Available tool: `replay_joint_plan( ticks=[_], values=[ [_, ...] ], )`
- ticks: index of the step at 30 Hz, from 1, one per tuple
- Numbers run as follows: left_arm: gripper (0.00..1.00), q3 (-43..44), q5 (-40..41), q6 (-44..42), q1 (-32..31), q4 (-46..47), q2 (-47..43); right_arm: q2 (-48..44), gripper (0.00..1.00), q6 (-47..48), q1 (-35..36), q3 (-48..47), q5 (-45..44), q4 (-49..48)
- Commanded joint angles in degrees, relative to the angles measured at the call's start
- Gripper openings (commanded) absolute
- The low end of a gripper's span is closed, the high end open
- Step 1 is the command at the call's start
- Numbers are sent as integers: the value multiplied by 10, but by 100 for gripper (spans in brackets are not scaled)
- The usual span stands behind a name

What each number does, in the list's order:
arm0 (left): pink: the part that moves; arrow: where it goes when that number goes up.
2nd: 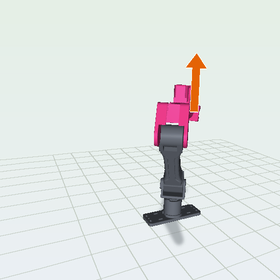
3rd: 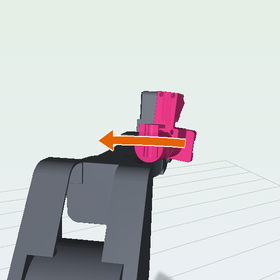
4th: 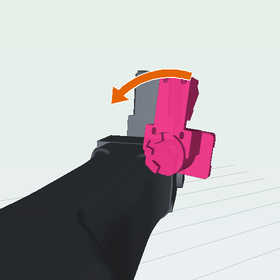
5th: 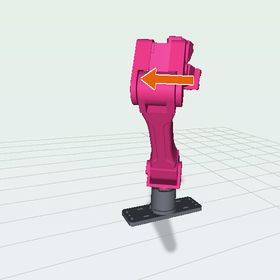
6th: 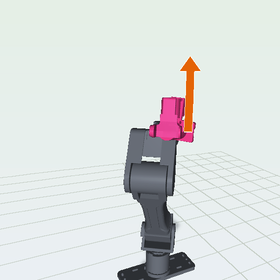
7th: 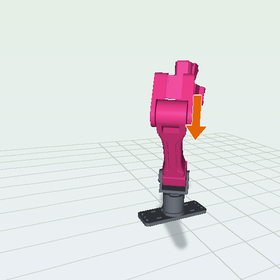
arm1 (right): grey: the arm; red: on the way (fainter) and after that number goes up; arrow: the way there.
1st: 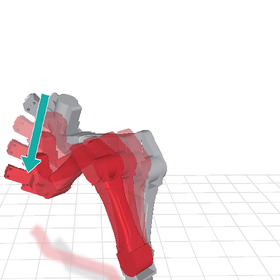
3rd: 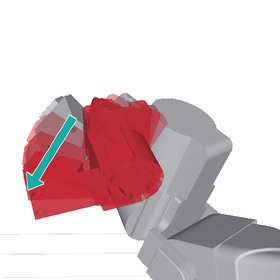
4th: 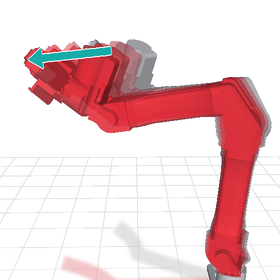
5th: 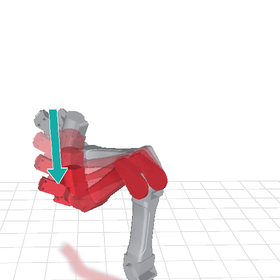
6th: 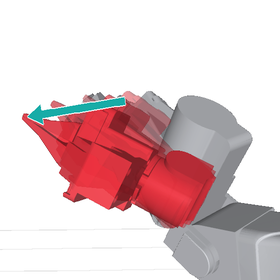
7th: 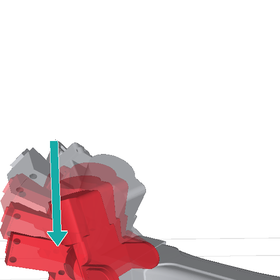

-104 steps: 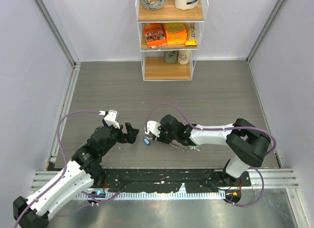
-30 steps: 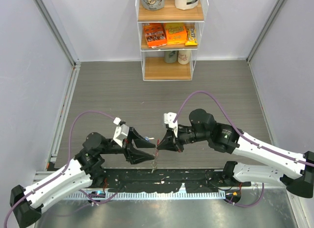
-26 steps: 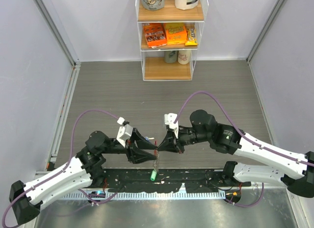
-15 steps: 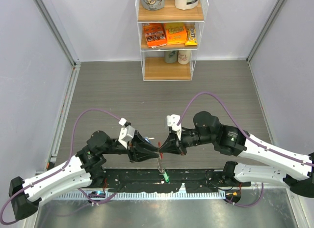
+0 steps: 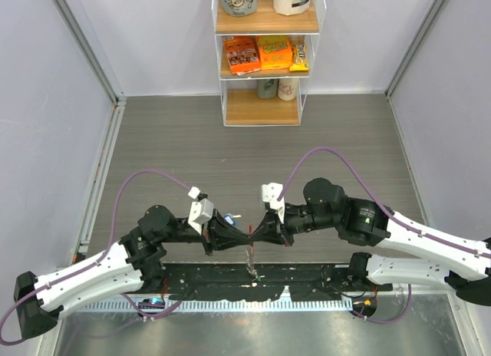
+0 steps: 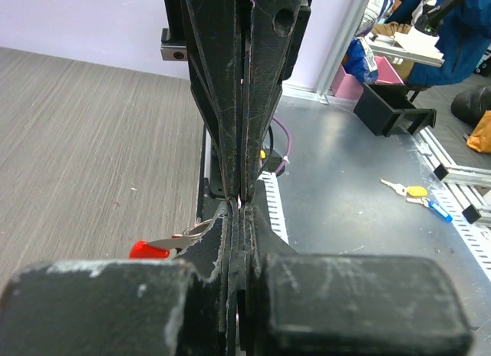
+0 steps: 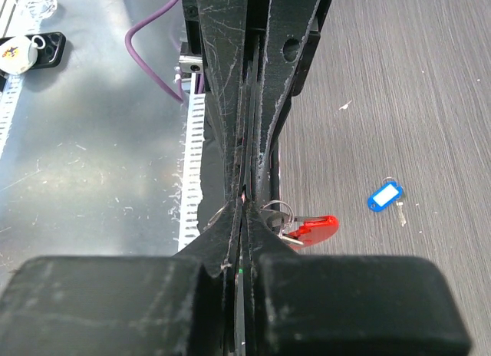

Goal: Put the keys on the keyring

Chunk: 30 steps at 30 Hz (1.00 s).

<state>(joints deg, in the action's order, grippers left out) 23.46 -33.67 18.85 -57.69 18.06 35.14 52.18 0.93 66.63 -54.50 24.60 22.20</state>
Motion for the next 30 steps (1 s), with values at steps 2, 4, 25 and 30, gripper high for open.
replay_joint_plan(
  ticks=[2,4,25,30],
  values=[
    [0,13,42,-20,-7,-19,-25,-30,6,-8,13,-39,-1,-51],
    [0,11,51,-22,-10,-21,-35,-36,10,-8,13,-37,3,-53],
    [0,-45,84,79,-15,149,-103,-49,35,28,17,-12,20,-76],
    [0,-64,91,109,-15,197,-109,-38,34,51,26,-23,20,-72]
  ],
)
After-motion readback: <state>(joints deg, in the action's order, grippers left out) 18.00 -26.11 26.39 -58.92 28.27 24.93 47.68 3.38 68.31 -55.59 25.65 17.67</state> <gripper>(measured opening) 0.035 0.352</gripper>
